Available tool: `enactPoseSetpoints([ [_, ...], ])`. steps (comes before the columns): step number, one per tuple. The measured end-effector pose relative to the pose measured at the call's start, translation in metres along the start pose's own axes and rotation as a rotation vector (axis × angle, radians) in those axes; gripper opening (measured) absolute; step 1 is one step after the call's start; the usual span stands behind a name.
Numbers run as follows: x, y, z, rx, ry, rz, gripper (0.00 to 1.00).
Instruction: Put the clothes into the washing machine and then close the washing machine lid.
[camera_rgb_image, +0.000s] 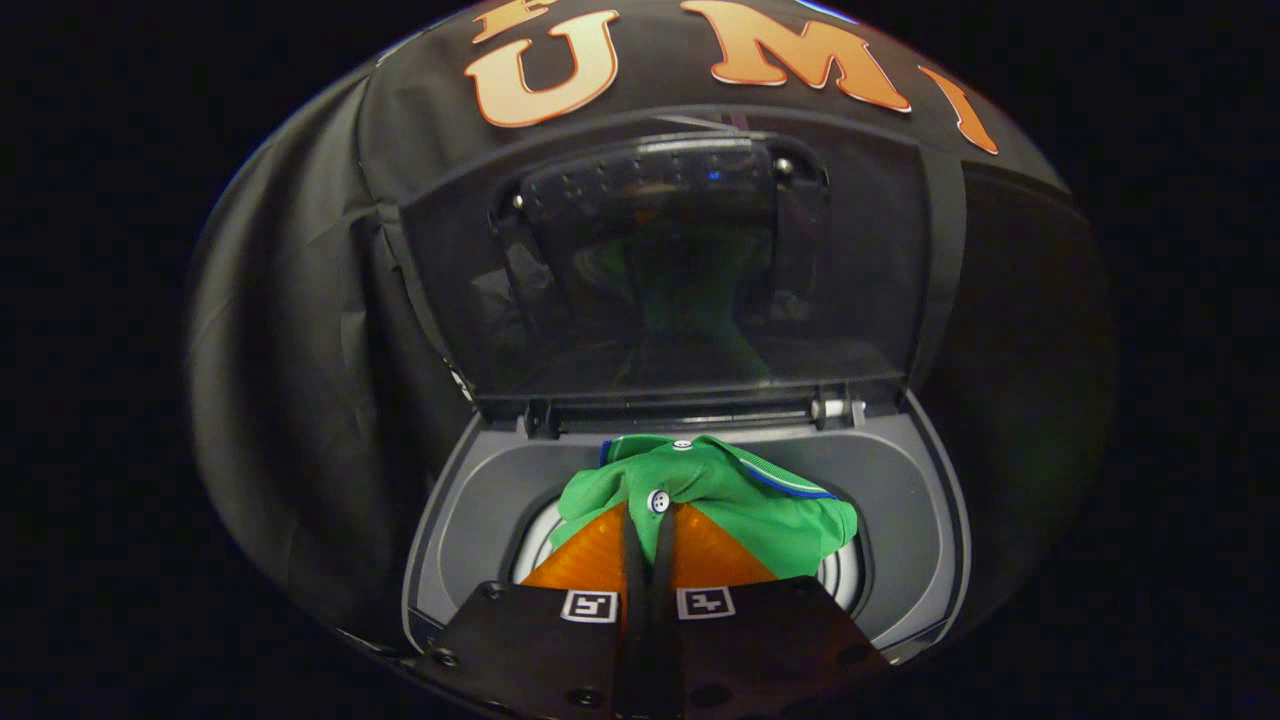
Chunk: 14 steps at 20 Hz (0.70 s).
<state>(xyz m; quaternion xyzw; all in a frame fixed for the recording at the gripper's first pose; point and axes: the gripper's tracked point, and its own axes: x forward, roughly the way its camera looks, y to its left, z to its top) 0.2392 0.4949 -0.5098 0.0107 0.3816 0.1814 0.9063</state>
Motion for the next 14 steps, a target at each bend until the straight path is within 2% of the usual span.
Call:
enactPoseSetpoints([
  [4, 0.021, -0.007, -0.035, 0.042, 0.093, -0.034, 0.08],
  [6, 0.029, -0.008, -0.039, 0.019, 0.1, -0.047, 0.08],
  [9, 0.028, -0.013, -0.067, 0.006, 0.189, -0.064, 0.08],
  [14, 0.027, -0.018, -0.08, 0.058, 0.214, -0.09, 0.08],
])
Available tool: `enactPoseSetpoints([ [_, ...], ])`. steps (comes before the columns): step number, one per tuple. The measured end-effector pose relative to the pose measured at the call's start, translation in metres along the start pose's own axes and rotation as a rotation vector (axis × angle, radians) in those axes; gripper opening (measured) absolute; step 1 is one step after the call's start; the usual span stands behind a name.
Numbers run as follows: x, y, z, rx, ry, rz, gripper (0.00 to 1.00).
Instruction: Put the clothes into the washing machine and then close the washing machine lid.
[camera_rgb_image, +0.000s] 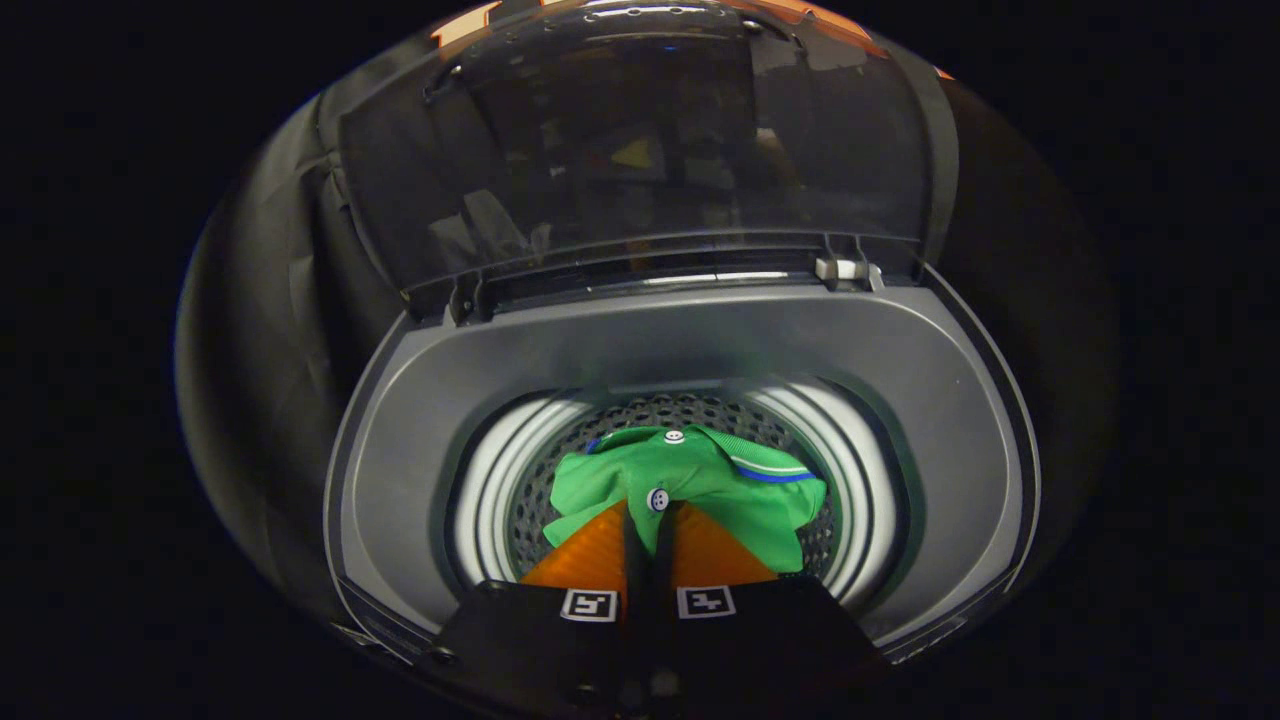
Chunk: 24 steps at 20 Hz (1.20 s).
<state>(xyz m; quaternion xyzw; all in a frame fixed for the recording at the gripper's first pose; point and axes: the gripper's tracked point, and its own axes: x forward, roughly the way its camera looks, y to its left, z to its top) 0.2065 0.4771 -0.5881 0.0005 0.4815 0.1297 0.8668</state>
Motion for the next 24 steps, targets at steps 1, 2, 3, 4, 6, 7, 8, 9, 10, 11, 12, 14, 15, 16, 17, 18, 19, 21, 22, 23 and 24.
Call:
enactPoseSetpoints([
  [1, 0.001, 0.0, -0.001, 0.004, 0.004, -0.004, 0.08],
  [2, 0.001, 0.0, 0.0, 0.004, 0.002, -0.009, 0.08],
  [3, 0.0, -0.002, 0.0, -0.018, 0.003, -0.016, 0.09],
  [4, -0.002, -0.005, -0.001, -0.046, 0.01, -0.029, 0.12],
  [6, -0.01, -0.013, 0.011, -0.108, -0.023, -0.065, 0.28],
  [7, -0.018, -0.013, 0.018, -0.121, -0.039, -0.065, 0.38],
  [8, -0.022, -0.009, 0.025, -0.118, -0.045, -0.049, 0.49],
  [9, -0.024, -0.004, 0.025, -0.106, -0.038, -0.034, 0.59],
  [10, -0.027, -0.002, 0.027, -0.092, -0.032, -0.025, 0.7],
  [11, -0.029, -0.004, 0.028, -0.083, -0.033, -0.022, 0.8],
  [12, -0.03, -0.004, 0.027, -0.076, -0.036, -0.022, 0.9],
  [14, -0.037, -0.003, 0.025, -0.072, -0.04, -0.01, 1.0],
  [15, -0.041, -0.002, 0.026, -0.077, -0.048, -0.006, 1.0],
  [16, -0.044, -0.002, 0.027, -0.079, -0.055, -0.003, 1.0],
  [17, -0.048, -0.001, 0.028, -0.077, -0.062, -0.001, 1.0],
  [18, -0.055, 0.001, 0.029, -0.069, -0.072, 0.01, 1.0],
  [19, -0.062, 0.003, 0.033, -0.067, -0.083, 0.017, 1.0],
  [21, -0.079, 0.008, 0.039, -0.091, -0.109, 0.033, 1.0],
  [22, -0.089, 0.009, 0.043, -0.101, -0.131, 0.039, 1.0],
  [23, -0.102, 0.012, 0.051, -0.106, -0.159, 0.05, 1.0],
  [24, -0.116, 0.017, 0.06, -0.105, -0.187, 0.065, 1.0],
])
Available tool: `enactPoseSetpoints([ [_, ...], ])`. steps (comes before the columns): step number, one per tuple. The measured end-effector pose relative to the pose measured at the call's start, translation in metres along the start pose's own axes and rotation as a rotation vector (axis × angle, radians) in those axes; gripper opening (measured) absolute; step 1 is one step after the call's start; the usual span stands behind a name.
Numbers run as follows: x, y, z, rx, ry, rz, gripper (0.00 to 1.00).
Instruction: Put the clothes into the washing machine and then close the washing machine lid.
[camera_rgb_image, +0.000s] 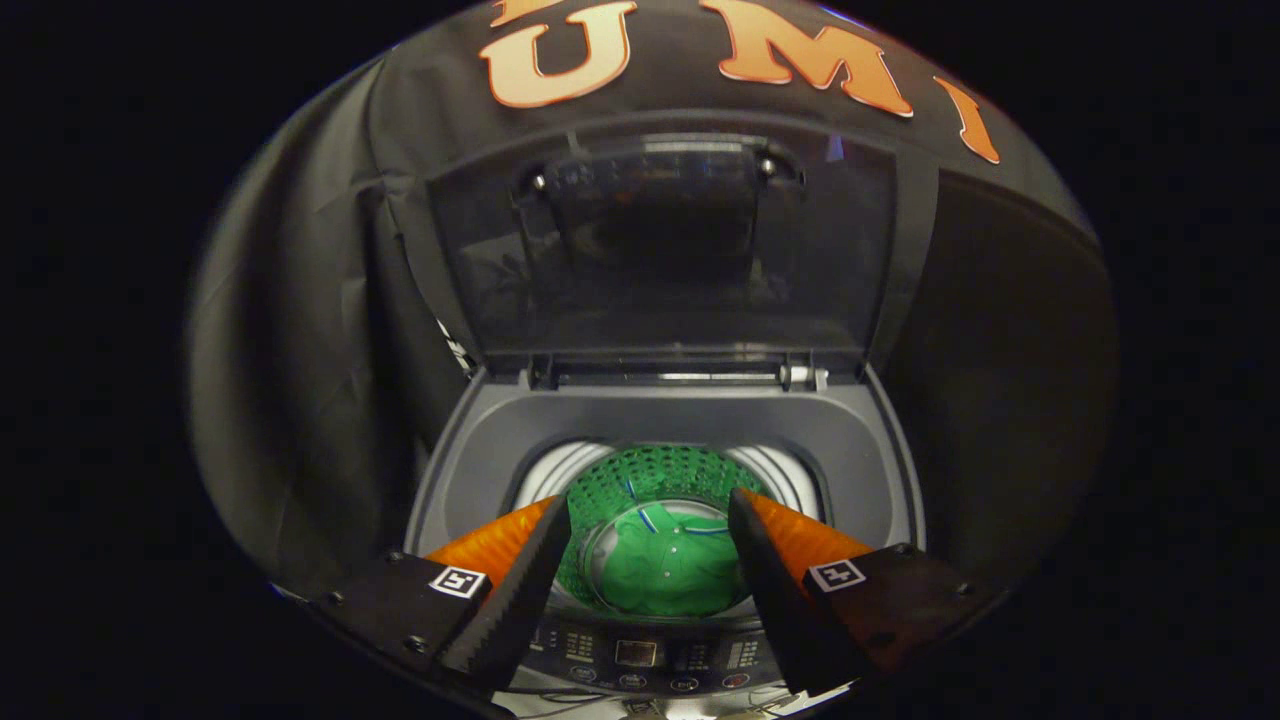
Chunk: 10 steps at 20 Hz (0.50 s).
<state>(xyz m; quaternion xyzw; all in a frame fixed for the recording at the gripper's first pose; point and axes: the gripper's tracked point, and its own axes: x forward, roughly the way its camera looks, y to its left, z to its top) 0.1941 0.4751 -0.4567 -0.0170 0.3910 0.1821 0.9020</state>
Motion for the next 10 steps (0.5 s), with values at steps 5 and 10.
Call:
enactPoseSetpoints([
  [5, -0.072, -0.001, 0.089, -0.062, -0.237, -0.016, 1.0],
  [10, -0.144, 0.004, 0.201, -0.143, -0.442, 0.012, 1.0],
])
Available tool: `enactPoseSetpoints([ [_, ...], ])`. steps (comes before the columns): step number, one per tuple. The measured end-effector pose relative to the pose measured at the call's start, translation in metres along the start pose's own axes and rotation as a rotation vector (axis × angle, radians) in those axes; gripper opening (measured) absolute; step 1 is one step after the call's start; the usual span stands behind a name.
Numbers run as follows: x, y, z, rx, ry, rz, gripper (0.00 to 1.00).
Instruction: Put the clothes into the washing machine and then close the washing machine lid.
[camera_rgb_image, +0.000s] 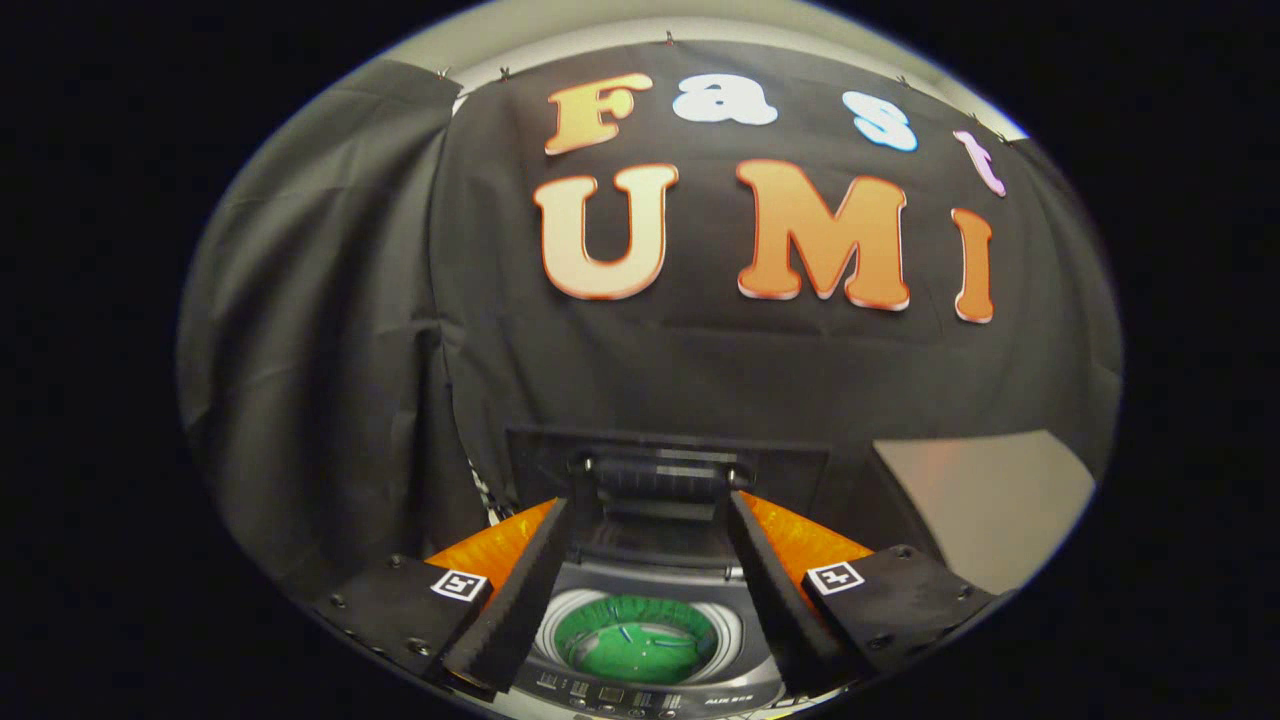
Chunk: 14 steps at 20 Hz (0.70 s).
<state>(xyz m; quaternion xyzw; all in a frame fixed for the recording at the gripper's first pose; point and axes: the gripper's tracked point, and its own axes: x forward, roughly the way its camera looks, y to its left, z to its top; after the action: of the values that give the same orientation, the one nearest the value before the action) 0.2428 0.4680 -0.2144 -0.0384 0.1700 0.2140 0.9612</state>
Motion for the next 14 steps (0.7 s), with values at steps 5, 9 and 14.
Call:
enactPoseSetpoints([
  [5, 0.023, -0.026, 0.071, 0.025, -0.048, -0.016, 1.0],
  [9, 0.078, -0.047, 0.084, 0.016, -0.035, -0.031, 0.99],
  [14, 0.151, -0.073, 0.046, 0.081, 0.064, -0.041, 0.99],
])
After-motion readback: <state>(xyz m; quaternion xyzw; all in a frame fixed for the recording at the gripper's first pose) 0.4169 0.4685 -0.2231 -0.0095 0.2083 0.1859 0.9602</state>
